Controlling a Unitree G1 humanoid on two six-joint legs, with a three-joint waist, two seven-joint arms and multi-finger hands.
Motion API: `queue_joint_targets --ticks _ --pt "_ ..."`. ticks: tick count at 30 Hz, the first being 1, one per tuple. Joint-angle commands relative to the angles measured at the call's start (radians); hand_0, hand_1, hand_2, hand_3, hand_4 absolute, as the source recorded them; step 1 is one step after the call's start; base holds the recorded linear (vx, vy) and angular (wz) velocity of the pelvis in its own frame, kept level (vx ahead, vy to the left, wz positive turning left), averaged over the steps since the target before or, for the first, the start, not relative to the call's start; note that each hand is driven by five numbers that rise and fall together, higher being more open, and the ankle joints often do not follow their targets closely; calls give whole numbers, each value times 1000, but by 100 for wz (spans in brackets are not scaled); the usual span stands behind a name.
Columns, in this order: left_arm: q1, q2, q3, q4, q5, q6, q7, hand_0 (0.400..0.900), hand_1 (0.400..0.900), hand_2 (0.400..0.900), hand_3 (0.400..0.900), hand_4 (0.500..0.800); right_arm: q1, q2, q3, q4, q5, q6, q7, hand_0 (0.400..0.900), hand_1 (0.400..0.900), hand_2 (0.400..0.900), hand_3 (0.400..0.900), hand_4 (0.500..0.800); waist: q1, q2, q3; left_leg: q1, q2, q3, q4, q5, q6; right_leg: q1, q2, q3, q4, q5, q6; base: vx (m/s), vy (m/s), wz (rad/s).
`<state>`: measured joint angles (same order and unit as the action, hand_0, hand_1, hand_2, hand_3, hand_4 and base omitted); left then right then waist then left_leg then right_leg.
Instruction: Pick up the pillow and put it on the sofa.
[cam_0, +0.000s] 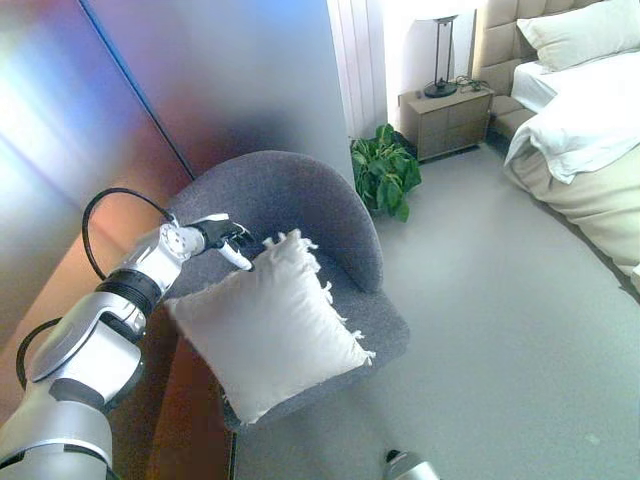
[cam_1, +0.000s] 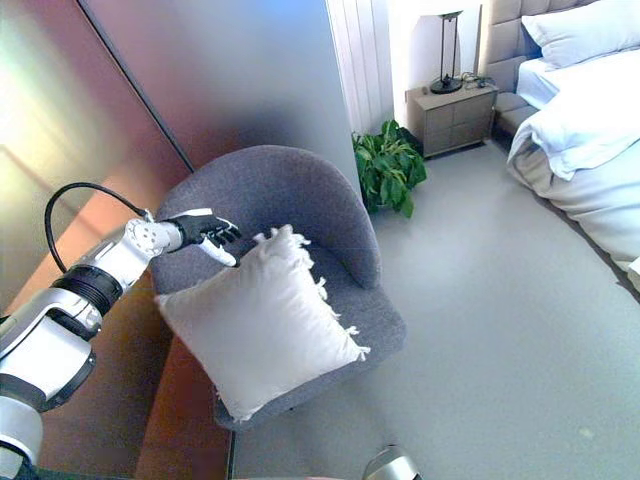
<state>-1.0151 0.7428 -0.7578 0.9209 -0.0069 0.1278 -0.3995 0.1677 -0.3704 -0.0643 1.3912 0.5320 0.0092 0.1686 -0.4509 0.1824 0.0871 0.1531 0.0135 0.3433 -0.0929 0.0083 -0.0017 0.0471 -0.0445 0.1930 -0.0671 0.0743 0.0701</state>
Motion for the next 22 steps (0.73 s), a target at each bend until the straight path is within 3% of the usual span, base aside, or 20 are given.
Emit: queue_joint_targets --ticks 1,7,11,16,22 --pt "-181 107 80 61 2 -15 75 900 900 900 900 800 35 -8 32 11 -14 -11 5 900 900 900 900 800 29 10 -72 47 -30 -54 13 -35 -16 9 48 -58 0 22 64 0 0 0" --pt "-162 132 96 43 -51 -21 83 900 900 900 900 800 35 5 41 15 -17 -12 -8 900 900 900 900 800 49 7 -75 48 -24 -65 14 -32 -19 20 46 -84 1 14 61 -1 -1 -1" --pt "-118 120 129 3 -98 -16 85 900 900 900 900 800 26 11 47 16 -27 -12 -10 900 900 900 900 800 71 -2 -77 48 -21 -84 14 -30 -19 29 48 -101 1 7 56 -16 13 7" --pt "36 65 201 -97 -171 -30 93 900 900 900 900 800 -23 17 83 -1 -34 20 -19 900 900 900 900 800 134 -40 -79 41 -13 -138 15 -23 -18 43 53 -137 -1 -3 35 -27 29 26" --pt "255 -57 260 -150 -142 -77 115 900 900 900 900 800 -81 34 123 -38 -39 47 -51 900 900 900 900 800 201 -76 -84 28 -12 -188 21 -21 -9 56 52 -172 -2 -18 17 -8 34 25"
